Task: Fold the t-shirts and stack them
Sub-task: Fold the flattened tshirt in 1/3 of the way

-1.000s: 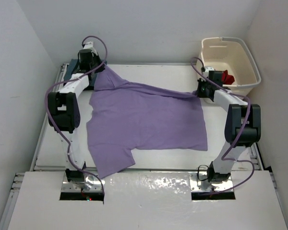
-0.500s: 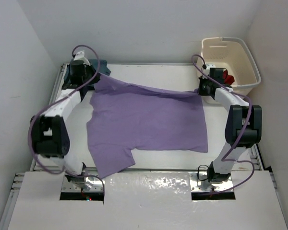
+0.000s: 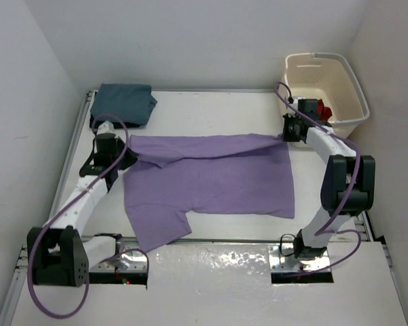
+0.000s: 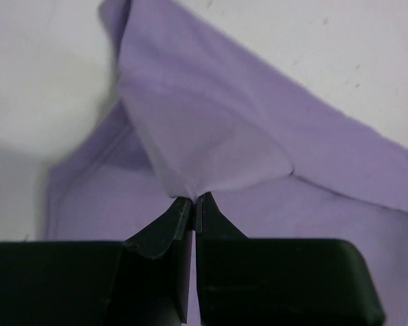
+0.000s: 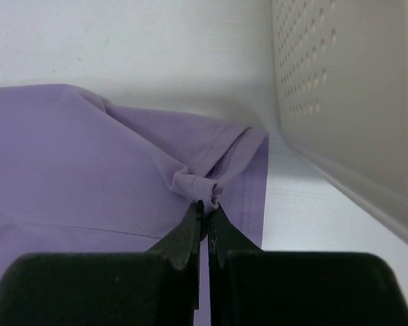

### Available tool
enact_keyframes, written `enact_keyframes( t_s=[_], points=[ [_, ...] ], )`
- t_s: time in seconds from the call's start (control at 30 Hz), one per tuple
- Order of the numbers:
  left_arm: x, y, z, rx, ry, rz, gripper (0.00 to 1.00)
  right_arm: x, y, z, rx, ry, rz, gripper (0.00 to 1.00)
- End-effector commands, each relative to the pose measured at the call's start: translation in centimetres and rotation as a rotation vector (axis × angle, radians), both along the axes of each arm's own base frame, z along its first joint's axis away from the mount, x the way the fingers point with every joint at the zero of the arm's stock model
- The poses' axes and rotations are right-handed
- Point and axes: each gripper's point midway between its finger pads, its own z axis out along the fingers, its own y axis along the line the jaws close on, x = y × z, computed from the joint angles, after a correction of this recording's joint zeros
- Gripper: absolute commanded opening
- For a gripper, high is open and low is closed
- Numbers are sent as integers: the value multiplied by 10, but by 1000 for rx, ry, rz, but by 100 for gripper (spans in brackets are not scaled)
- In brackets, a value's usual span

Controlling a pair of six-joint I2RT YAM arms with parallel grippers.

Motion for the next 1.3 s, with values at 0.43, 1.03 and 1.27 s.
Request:
enact_keyframes(
  t_s=[0.43, 1.03, 1.27],
  points=[
    [-71, 6, -31, -60, 174, 127, 0, -27, -13, 8, -35, 106, -71, 0],
    [-65, -5, -10, -79, 244, 63, 100, -61, -12, 11, -79, 53, -106, 96],
    [9, -32, -2, -149, 115, -55, 100, -46, 52, 5, -66, 14, 85, 99]
  ],
)
